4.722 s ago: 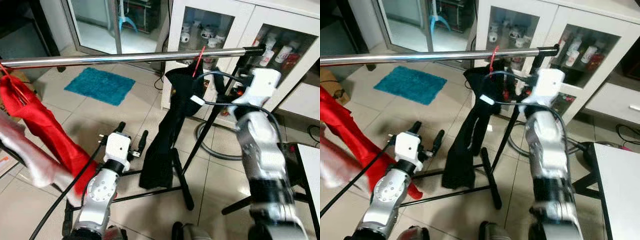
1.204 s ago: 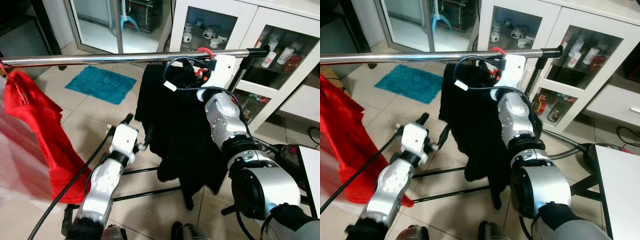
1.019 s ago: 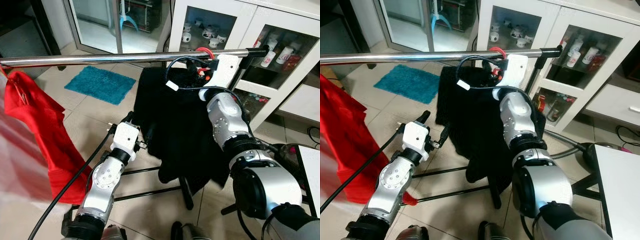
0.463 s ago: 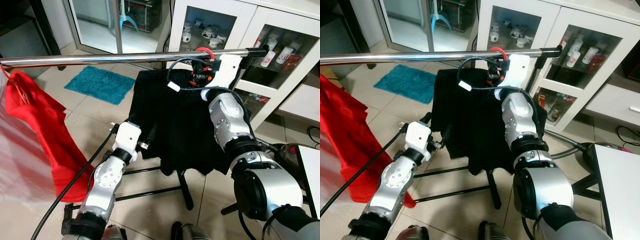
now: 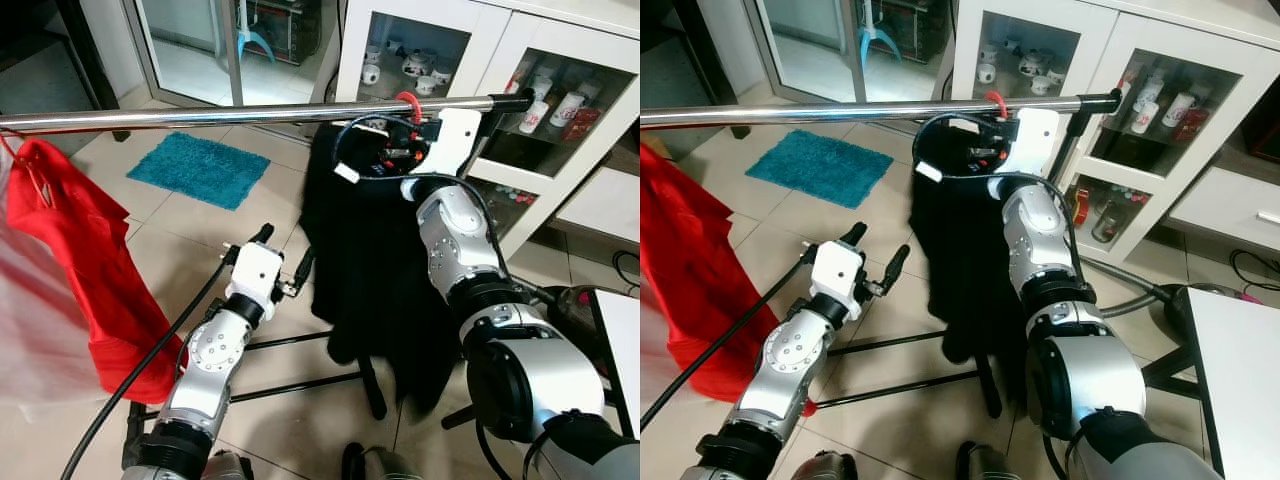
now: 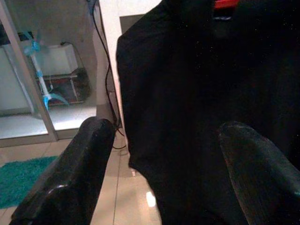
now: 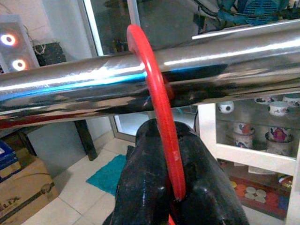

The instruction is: Hang hanger

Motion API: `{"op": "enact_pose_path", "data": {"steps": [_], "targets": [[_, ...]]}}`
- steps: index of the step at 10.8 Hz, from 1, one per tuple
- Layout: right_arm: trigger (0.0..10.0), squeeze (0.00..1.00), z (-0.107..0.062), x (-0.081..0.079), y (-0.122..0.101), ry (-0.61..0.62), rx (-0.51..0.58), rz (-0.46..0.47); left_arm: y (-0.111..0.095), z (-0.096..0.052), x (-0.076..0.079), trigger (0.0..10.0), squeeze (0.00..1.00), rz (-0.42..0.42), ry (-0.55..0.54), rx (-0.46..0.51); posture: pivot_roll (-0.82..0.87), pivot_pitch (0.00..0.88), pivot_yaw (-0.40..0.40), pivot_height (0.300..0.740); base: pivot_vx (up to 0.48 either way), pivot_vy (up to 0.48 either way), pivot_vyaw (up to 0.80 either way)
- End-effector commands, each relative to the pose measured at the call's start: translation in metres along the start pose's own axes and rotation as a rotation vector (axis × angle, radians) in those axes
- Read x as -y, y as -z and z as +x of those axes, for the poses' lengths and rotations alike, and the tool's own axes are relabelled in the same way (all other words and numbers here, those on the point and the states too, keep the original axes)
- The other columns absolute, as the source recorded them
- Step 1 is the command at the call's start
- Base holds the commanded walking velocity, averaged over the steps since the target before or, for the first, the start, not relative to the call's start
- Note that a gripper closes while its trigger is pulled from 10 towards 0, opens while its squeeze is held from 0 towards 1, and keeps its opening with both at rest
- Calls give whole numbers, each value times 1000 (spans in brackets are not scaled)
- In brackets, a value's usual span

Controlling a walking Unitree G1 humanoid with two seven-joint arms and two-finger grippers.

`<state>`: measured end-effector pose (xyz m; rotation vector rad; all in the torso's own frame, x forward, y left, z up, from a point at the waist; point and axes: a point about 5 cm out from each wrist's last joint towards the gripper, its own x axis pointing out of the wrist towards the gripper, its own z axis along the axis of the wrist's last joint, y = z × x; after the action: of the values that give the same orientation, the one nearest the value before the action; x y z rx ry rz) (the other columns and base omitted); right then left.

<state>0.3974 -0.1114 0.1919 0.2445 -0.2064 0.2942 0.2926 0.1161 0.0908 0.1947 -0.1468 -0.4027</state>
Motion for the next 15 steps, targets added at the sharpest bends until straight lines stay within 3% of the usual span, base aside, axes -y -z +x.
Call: {"op": "enact_pose_path", "data": {"steps": [1, 4, 6, 9, 12, 13, 15], "targets": [[0, 0, -3, 2, 2, 4, -3, -12, -1, 4, 2, 10000, 0, 4, 10, 5, -26, 96, -56, 740, 0, 0, 0], [0, 0, -3, 4, -1, -4, 6, -17, -1, 4, 5, 10000, 0, -1, 9, 7, -26, 95, -67, 740, 0, 0, 0], [0, 0, 3, 0, -37, -51, 139, -48, -1, 1, 2, 10000, 0, 1, 7, 4, -20, 98, -64, 740, 0, 0, 0], [0, 0, -9, 9, -72, -64, 257, -89, 1, -2, 1, 10000, 0, 9, 20, -7, -38, 104, -46, 740, 0, 0, 0], [0, 0, -37, 20, -65, -77, 206, -95, 3, -4, 0, 10000, 0, 9, 30, -19, -40, 107, -47, 740, 0, 0, 0], [0, 0, -49, 22, -69, -40, 235, -85, 6, -7, 0, 10000, 0, 8, 32, -31, -51, 107, -41, 740, 0, 0, 0], [0, 0, -45, 10, -79, -48, 302, -141, 7, -5, 4, 10000, 0, 9, 54, -34, -61, 107, -31, 740, 0, 0, 0]]}}
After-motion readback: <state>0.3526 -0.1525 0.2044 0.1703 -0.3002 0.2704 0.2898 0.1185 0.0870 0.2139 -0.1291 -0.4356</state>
